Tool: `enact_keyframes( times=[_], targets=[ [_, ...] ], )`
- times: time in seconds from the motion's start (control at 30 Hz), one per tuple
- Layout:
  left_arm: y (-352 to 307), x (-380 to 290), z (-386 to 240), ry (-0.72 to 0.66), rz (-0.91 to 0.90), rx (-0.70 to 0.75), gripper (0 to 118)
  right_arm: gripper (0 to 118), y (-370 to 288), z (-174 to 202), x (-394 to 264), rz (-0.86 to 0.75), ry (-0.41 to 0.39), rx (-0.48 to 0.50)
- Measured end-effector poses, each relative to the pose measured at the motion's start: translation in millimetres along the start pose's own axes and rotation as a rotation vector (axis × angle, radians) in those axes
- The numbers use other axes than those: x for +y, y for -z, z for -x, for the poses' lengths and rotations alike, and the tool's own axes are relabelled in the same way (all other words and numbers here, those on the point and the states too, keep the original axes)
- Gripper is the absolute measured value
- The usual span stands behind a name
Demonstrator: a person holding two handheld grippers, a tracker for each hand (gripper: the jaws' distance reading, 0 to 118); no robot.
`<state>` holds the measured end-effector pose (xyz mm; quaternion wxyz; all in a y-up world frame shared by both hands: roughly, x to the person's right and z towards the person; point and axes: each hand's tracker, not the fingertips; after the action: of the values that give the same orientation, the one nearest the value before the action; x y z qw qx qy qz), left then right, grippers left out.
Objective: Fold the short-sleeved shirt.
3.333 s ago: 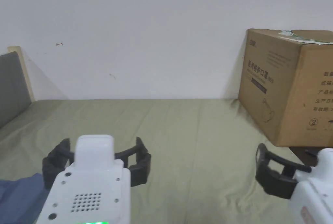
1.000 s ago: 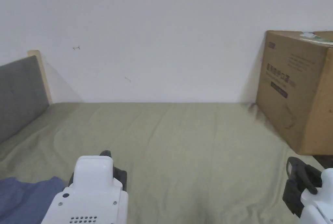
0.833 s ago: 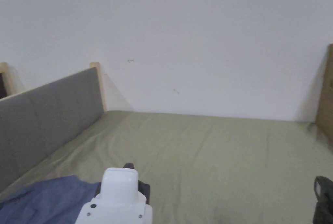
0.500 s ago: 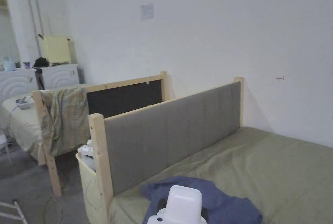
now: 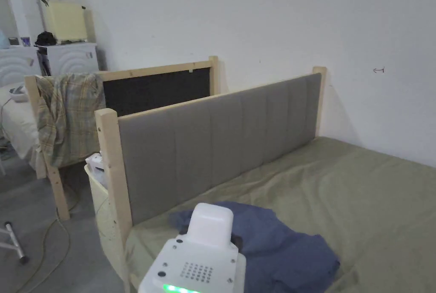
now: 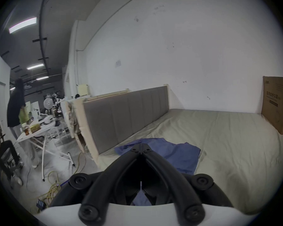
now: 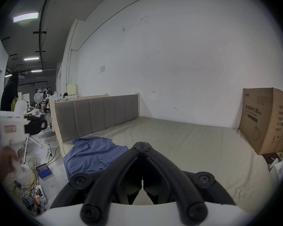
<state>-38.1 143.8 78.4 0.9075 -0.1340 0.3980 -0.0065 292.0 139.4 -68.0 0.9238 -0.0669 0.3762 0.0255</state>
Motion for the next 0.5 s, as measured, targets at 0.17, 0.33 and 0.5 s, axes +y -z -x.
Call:
enact_keyframes(
  times=[0.17,0.33,0.5],
  targets=[
    [140,11,-2,0.028,0.398,-0.319,0,0,21,-28,-10,0.090,0.068,-0.006],
    [252,-35,-17,0.084,0.734,-0.338,25,0,40,-43,-27,0.150,0.020,0.003],
    [308,-67,-27,-0.033,0.788,-0.282,116,0,53,-58,-47,0.232,0.105,0.030]
  ],
)
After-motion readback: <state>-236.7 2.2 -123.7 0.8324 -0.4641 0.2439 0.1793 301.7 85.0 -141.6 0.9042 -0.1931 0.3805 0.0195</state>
